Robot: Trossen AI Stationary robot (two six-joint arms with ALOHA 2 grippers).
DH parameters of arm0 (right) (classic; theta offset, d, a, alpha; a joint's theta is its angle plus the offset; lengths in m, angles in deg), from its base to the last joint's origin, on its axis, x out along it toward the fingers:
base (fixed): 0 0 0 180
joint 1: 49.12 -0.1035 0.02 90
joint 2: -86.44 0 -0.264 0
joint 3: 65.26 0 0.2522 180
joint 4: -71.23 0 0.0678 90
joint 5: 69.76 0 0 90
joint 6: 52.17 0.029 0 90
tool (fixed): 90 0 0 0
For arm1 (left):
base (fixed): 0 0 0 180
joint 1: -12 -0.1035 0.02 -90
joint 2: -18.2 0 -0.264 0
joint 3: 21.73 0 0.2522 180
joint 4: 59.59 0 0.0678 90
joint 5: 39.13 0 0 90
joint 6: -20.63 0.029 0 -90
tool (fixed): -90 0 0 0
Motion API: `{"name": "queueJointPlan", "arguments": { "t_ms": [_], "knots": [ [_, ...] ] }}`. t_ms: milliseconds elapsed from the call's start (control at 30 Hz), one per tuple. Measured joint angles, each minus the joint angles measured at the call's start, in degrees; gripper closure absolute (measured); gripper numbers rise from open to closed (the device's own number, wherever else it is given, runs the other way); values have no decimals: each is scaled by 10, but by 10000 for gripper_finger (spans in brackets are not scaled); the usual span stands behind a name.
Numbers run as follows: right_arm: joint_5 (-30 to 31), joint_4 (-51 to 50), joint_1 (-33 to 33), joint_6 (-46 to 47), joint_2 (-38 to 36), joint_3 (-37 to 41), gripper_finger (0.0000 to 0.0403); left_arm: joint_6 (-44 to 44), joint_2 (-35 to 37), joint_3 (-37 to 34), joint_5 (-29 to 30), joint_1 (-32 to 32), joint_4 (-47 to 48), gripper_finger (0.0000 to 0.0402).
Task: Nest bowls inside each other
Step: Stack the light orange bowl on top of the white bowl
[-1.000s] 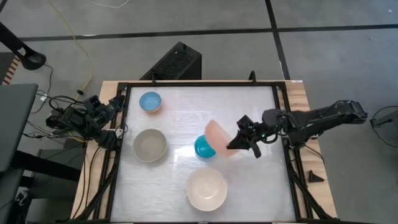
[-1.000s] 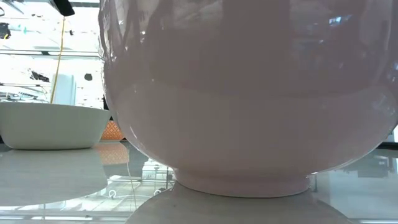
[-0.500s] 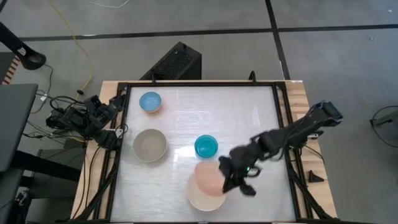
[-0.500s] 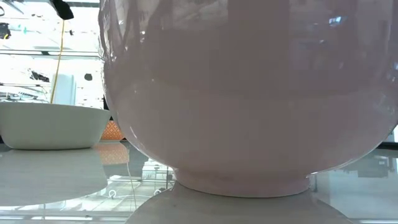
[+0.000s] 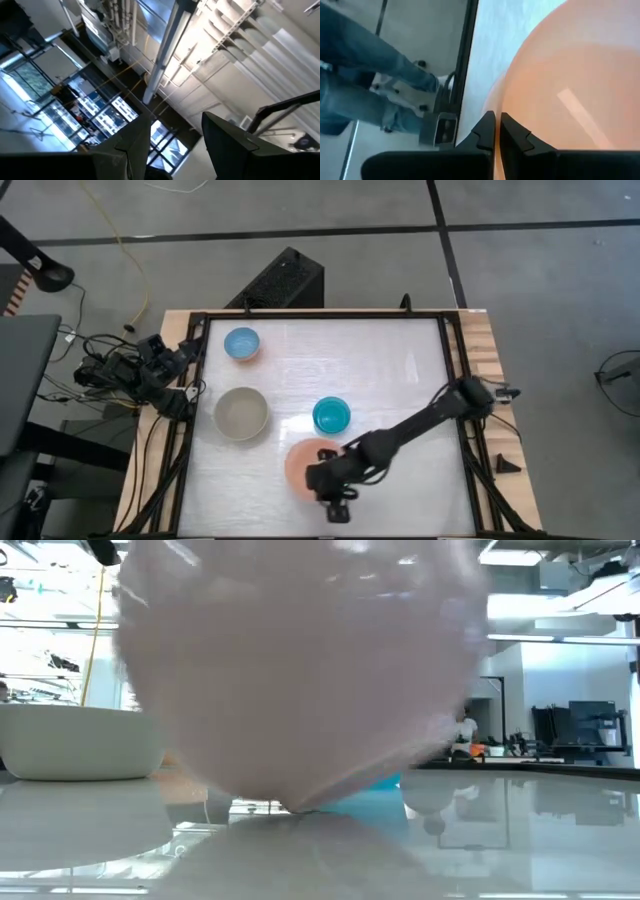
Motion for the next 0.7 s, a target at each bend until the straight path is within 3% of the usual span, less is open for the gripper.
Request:
{"name": "queueJointPlan", "arguments": {
  "t_ms": [200, 367, 533, 700],
  "knots": [
    [28, -112, -16, 61, 90, -109, 354, -31, 0, 0, -40, 0, 1, 235],
    [16, -150, -15, 128, 120, -144, 326, -62, 0, 0, -71, 0, 3, 235],
    [33, -158, -17, 176, 120, -138, 264, -96, 0, 0, -100, 0, 8, 235],
    [44, -152, -14, 212, 89, -139, 187, -144, 0, 0, -126, 0, 80, 235]
  ]
}}
